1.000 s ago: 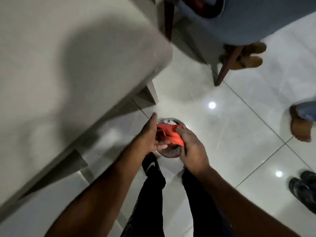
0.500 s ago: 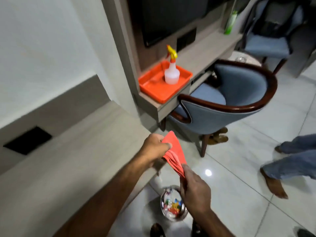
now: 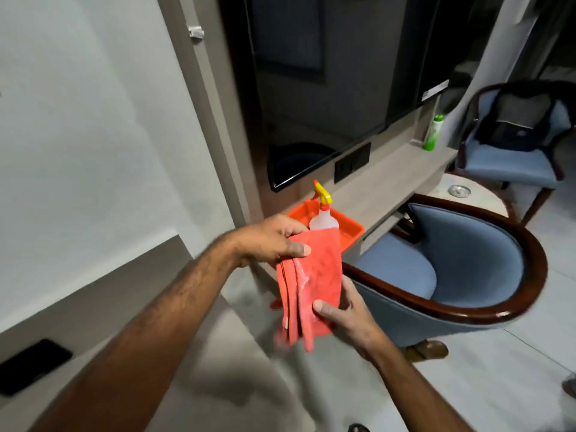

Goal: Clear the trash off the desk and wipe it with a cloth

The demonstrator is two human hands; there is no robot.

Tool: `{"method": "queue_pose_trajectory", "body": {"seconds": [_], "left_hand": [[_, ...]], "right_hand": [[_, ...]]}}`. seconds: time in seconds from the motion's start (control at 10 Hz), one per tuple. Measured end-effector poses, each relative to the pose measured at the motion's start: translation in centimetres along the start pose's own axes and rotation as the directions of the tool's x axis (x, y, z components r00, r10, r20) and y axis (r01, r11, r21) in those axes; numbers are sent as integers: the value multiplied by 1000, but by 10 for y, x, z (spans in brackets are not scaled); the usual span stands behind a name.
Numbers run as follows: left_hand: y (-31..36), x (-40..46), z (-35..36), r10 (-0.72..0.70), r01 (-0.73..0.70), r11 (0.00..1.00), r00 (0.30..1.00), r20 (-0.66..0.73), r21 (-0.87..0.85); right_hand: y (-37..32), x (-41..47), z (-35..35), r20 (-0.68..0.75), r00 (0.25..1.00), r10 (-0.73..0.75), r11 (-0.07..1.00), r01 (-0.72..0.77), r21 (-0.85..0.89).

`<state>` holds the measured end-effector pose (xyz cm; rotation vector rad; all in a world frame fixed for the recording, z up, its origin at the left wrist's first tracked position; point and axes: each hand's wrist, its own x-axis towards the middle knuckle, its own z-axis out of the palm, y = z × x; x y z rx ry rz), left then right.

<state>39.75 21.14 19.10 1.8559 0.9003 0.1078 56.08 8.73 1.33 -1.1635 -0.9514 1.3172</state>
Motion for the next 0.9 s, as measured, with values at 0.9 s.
{"method": "queue_pose_trajectory", "body": {"seconds": [0.9], "left_hand": [[-174, 88, -26, 237, 396, 571, 759, -606, 719]], "right_hand": [[-2, 228, 24, -48, 989, 140, 13, -50, -999]]}}
